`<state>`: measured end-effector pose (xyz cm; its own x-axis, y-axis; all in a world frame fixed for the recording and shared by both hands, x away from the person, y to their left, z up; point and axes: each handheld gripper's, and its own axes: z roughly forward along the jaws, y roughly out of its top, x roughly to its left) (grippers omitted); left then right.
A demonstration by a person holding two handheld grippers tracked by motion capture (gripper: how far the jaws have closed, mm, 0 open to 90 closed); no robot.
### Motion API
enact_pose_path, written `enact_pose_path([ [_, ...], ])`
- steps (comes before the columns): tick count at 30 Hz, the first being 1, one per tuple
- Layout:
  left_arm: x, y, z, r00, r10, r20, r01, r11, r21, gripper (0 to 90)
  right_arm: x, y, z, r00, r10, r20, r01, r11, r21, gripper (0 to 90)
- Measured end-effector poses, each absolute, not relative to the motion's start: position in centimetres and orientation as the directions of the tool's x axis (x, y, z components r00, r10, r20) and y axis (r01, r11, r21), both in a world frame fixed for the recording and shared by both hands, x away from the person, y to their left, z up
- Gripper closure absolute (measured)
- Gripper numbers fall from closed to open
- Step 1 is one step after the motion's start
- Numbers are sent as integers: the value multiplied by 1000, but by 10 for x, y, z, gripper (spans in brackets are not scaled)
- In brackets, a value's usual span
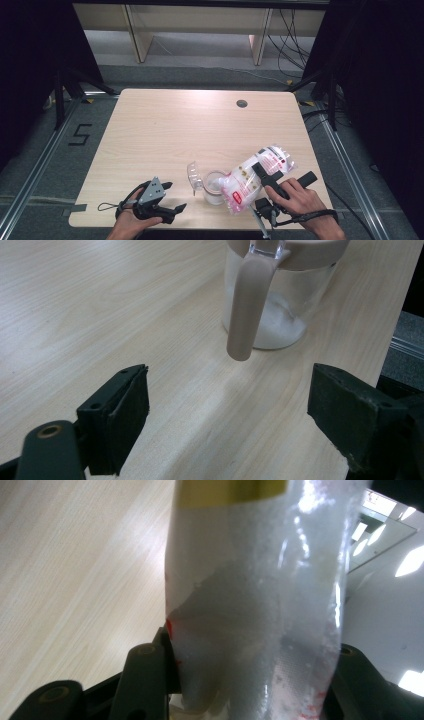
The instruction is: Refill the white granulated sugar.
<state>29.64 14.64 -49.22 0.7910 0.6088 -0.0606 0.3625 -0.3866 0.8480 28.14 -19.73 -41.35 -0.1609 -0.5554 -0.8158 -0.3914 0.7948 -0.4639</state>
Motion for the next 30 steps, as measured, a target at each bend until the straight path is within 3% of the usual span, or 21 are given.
enact_pose_path([
  [30,297,148,-492,791,608,-58,359,-387,849,164,280,-195,-415,-153,-565,-811,-401,786,-471,584],
])
